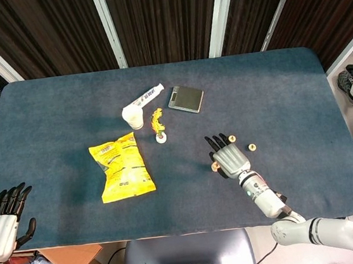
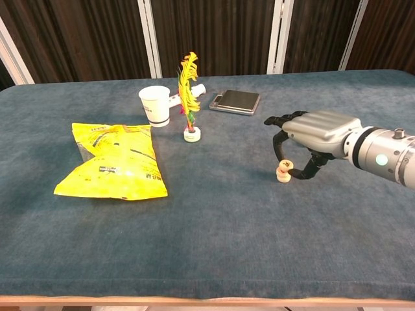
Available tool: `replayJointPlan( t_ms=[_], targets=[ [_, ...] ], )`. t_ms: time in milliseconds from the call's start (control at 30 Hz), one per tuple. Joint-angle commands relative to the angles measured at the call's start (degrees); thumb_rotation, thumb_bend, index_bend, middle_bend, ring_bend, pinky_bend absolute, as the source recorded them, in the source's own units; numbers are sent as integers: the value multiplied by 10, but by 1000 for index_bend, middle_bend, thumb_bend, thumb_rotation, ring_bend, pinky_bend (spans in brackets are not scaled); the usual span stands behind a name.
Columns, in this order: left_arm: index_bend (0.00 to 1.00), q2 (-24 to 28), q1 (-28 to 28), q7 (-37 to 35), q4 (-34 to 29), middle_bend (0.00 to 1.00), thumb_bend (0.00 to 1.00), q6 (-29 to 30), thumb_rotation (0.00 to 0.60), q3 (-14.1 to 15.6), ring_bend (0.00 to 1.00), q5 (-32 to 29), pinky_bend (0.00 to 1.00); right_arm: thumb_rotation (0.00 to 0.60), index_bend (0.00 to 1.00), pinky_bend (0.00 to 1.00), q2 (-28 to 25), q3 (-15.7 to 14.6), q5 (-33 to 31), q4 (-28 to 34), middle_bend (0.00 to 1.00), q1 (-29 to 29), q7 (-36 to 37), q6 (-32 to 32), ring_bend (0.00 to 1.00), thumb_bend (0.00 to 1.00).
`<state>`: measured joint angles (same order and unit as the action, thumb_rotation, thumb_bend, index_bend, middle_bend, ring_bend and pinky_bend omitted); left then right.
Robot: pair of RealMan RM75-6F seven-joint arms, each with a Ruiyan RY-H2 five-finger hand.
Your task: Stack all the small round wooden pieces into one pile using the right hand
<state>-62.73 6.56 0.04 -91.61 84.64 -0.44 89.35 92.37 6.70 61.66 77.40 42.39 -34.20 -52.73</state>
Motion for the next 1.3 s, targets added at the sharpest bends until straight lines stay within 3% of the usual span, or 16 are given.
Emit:
replayJointPlan(
  t_ms=[33, 233, 400, 1300],
  targets=[
    [0, 1, -1, -1, 0, 16, 501, 1, 600, 0, 0, 0, 32, 600, 540, 0, 1, -2, -9, 1, 88, 1, -12, 1, 0, 491],
    [0, 0, -3, 1, -1, 15, 501, 4, 600, 1, 0, 2, 32, 600, 405, 0, -7, -1, -30, 14, 53, 4, -12, 14, 0, 491],
    [0, 0, -3, 1, 0, 15, 501, 5, 600, 1, 0, 2, 32, 600, 347, 0, -22, 1, -27, 31, 39, 2, 2, 9, 0, 491],
    [0, 2, -4, -7, 1, 16, 501, 8, 600, 1, 0, 8, 32, 600, 466, 0, -17, -33, -49, 34, 39, 0, -58, -5, 0, 491]
  ],
)
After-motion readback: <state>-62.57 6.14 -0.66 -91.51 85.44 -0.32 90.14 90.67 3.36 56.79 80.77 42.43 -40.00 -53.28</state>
